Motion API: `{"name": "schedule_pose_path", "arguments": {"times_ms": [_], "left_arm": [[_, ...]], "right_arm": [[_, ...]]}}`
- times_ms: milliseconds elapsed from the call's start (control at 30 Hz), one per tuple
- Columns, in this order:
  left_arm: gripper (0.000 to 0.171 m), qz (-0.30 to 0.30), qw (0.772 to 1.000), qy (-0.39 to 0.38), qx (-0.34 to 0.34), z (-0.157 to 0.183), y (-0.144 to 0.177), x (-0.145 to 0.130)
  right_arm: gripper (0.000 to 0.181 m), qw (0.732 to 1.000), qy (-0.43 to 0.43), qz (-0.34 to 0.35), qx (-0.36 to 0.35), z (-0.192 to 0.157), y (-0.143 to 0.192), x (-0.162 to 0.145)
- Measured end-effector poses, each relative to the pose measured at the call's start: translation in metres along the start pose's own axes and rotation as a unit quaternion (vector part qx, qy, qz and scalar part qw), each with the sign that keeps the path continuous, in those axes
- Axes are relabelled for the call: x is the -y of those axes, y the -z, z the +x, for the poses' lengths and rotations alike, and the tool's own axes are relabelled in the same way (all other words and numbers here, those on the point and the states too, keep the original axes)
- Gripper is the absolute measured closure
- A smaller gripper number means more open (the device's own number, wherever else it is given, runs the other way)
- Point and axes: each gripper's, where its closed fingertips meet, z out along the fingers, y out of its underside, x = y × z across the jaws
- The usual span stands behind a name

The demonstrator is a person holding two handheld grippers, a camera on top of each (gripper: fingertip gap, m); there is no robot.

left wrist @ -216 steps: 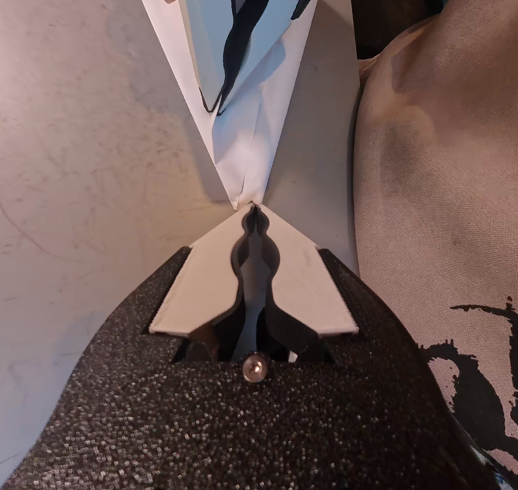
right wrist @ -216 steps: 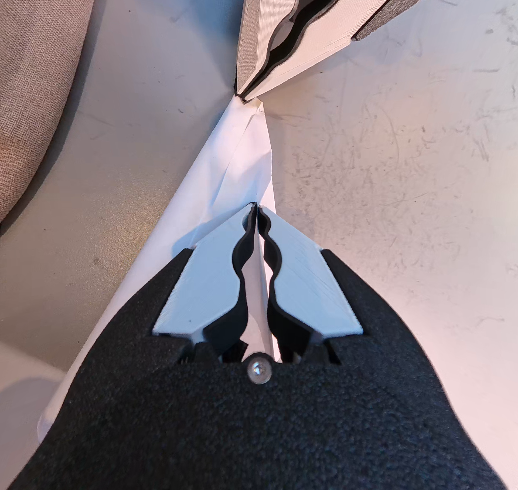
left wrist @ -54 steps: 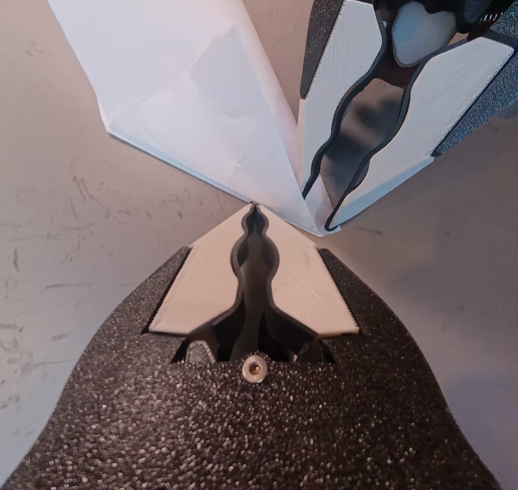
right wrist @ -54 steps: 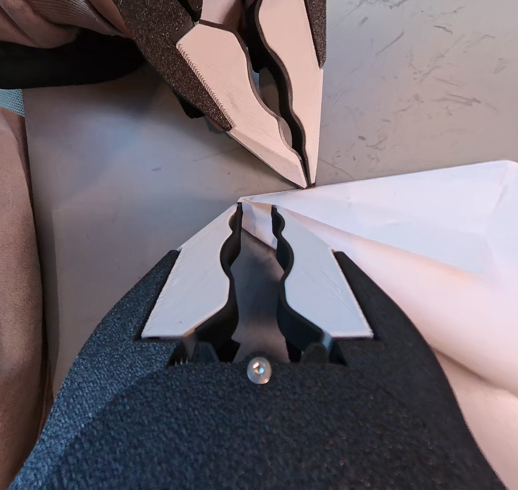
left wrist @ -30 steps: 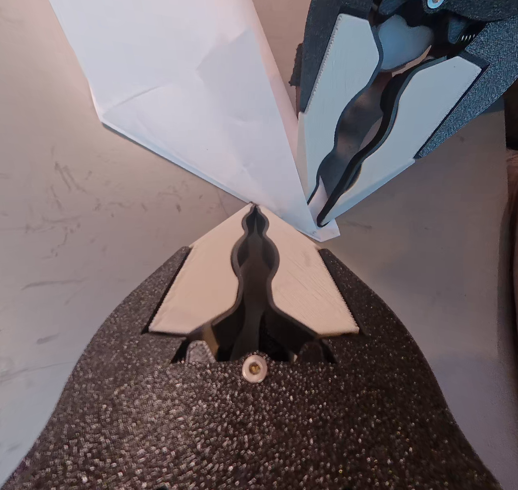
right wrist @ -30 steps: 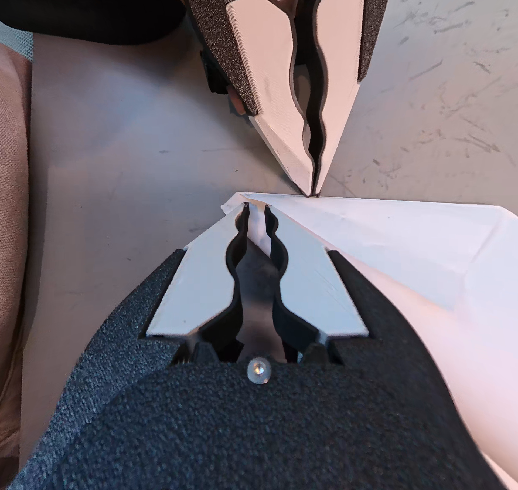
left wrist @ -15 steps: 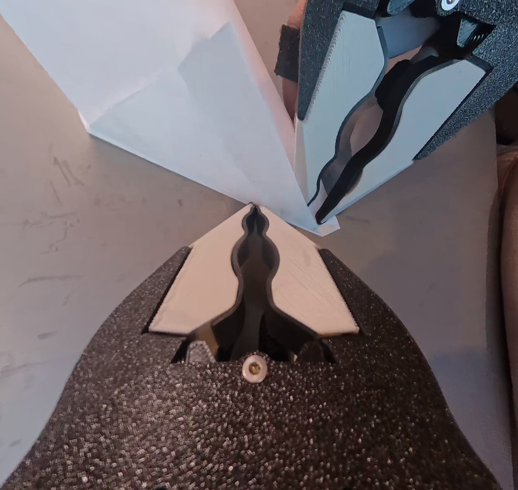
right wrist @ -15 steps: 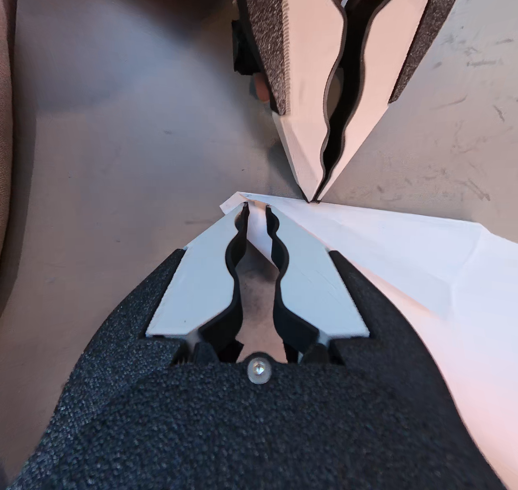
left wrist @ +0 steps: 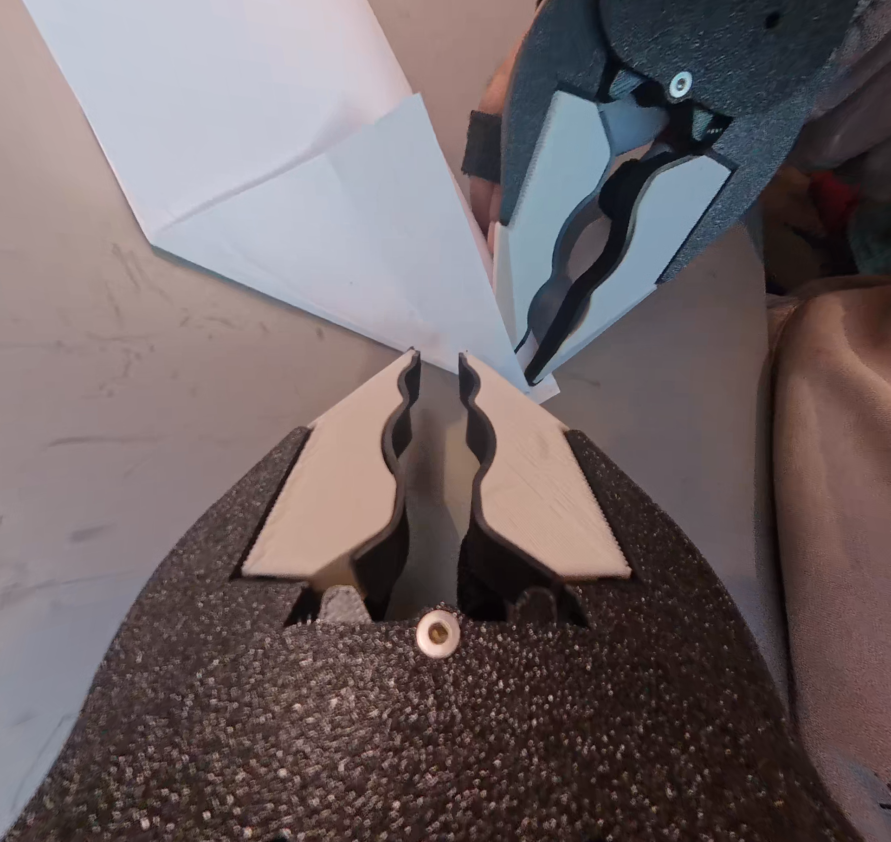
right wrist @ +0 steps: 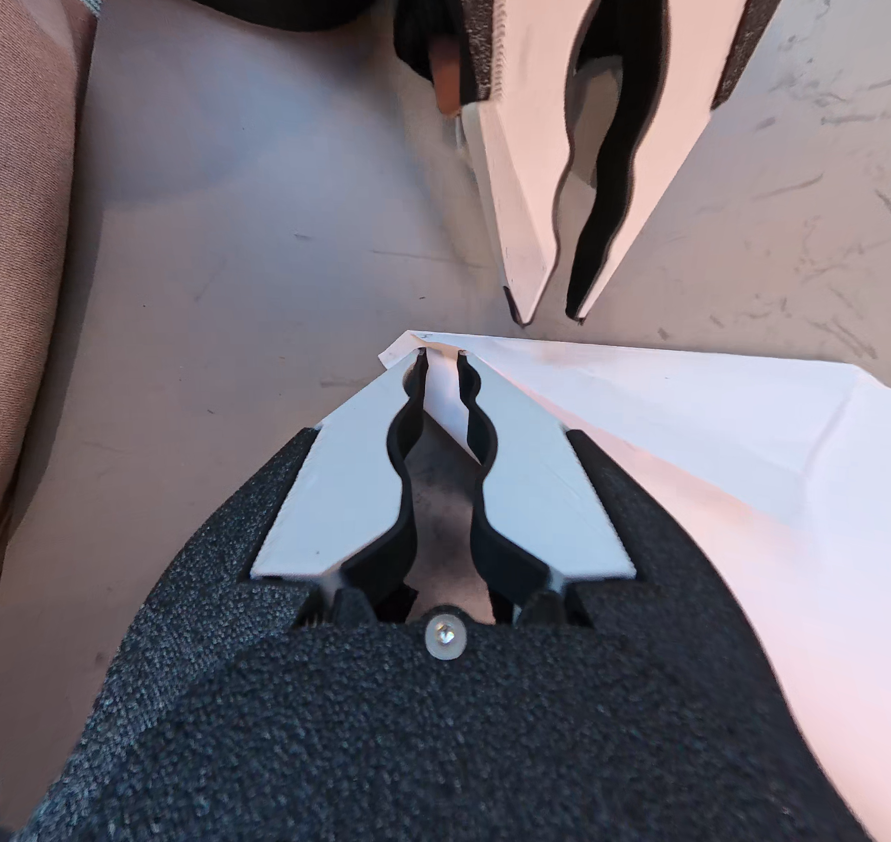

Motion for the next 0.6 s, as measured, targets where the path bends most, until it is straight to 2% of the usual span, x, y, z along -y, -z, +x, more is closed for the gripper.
{"name": "schedule_pose_path", "arguments": {"times_ms": [100, 233, 600], "left_arm": [[0.153, 0.002, 1.0, -0.016, -0.003, 0.01, -0.005, 0.002], [0.152, -0.024, 0.997, -0.049, 0.059, 0.002, -0.015, -0.003], [0.16, -0.06, 0.989, -0.072, 0.114, -0.004, -0.016, -0.009]], "right_arm": [[0.164, 1.0, 0.001, 0.0, 0.016, -0.003, 0.0, 0.001], [0.165, 1.0, 0.003, 0.0, 0.014, -0.002, 0.0, 0.001], [0.165, 0.999, -0.023, 0.028, -0.004, -0.002, 0.0, 0.001]]}}
